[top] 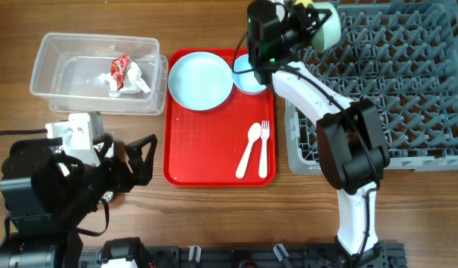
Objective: Sort waste into correct bins and load items into the dishwasher rack
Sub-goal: 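Place the green bowl into the rack beside the yellow cup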
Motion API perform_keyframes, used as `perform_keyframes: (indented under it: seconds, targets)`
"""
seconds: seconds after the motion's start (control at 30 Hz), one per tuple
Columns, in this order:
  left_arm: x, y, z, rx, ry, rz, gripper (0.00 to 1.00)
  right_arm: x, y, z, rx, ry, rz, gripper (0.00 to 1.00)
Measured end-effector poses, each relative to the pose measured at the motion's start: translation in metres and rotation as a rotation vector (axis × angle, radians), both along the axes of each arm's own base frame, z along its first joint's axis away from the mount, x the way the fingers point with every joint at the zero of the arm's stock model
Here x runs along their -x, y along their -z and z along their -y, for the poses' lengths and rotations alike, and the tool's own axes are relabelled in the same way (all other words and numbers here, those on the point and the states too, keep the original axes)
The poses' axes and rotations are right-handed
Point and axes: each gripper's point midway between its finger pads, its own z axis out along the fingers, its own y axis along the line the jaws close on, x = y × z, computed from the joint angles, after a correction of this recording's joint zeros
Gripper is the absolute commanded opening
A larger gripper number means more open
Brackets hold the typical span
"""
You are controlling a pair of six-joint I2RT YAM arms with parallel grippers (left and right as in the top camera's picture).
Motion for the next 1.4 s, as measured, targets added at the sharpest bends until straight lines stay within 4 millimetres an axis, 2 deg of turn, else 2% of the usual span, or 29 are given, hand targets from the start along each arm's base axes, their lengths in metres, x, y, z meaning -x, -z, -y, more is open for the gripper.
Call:
perform_keyframes:
  seconds: [0.1,0.2,0.27,0.37,0.67,0.93,1.23,1.37,1.4]
  targets:
    - [0.000,0.000,0.000,0.000,0.000,0.000,1.00,0.007,0.024,0.010,0.027,0.013,-0.059,0.04]
    - [0.000,0.000,0.000,0.000,0.000,0.001,1.00,0.013,0.042,0.028,0.043,0.044,-0.100,0.04]
    - [0.000,0.000,0.000,0.000,0.000,0.000,1.00,0.013,0.039,0.040,0.028,0.073,-0.067,0.04]
    - [0.000,0.000,0.000,0.000,0.000,0.001,1.00,0.012,0.036,0.047,0.015,0.087,-0.036,0.04]
    - [-0.001,-0.001,0.000,-0.001,0.000,0.007,1.00,0.012,0.036,0.043,0.000,0.078,-0.008,0.04]
    - [-0.001,-0.001,0.000,-0.001,0.000,0.007,1.00,0.007,0.038,0.024,-0.021,0.011,0.007,0.04]
    - [-0.001,-0.001,0.000,-0.001,0.000,0.007,1.00,0.003,0.039,0.021,-0.049,-0.019,0.037,0.04]
    - [-0.001,-0.001,0.000,-0.001,0.000,0.007,1.00,0.001,0.041,0.021,-0.056,-0.024,0.047,0.26]
    - [-0.001,-0.001,0.000,-0.001,0.000,0.007,1.00,0.001,0.042,0.020,-0.055,-0.030,0.040,0.36]
